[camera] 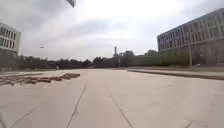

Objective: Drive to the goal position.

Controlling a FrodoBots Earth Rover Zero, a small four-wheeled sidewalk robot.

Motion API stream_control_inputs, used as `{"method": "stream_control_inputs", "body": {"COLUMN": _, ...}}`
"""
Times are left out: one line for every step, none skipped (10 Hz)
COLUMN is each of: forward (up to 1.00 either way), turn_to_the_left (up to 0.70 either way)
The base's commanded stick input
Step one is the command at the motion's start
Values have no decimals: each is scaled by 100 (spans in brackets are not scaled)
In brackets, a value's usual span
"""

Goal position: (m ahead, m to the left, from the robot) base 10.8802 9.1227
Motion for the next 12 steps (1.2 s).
{"method": "stream_control_inputs", "body": {"forward": 70, "turn_to_the_left": 0}}
{"method": "stream_control_inputs", "body": {"forward": 70, "turn_to_the_left": 0}}
{"method": "stream_control_inputs", "body": {"forward": 70, "turn_to_the_left": 0}}
{"method": "stream_control_inputs", "body": {"forward": 70, "turn_to_the_left": 0}}
{"method": "stream_control_inputs", "body": {"forward": 70, "turn_to_the_left": 0}}
{"method": "stream_control_inputs", "body": {"forward": 70, "turn_to_the_left": 0}}
{"method": "stream_control_inputs", "body": {"forward": 70, "turn_to_the_left": 0}}
{"method": "stream_control_inputs", "body": {"forward": 70, "turn_to_the_left": 0}}
{"method": "stream_control_inputs", "body": {"forward": 70, "turn_to_the_left": 0}}
{"method": "stream_control_inputs", "body": {"forward": 70, "turn_to_the_left": 0}}
{"method": "stream_control_inputs", "body": {"forward": 70, "turn_to_the_left": 0}}
{"method": "stream_control_inputs", "body": {"forward": 70, "turn_to_the_left": 0}}
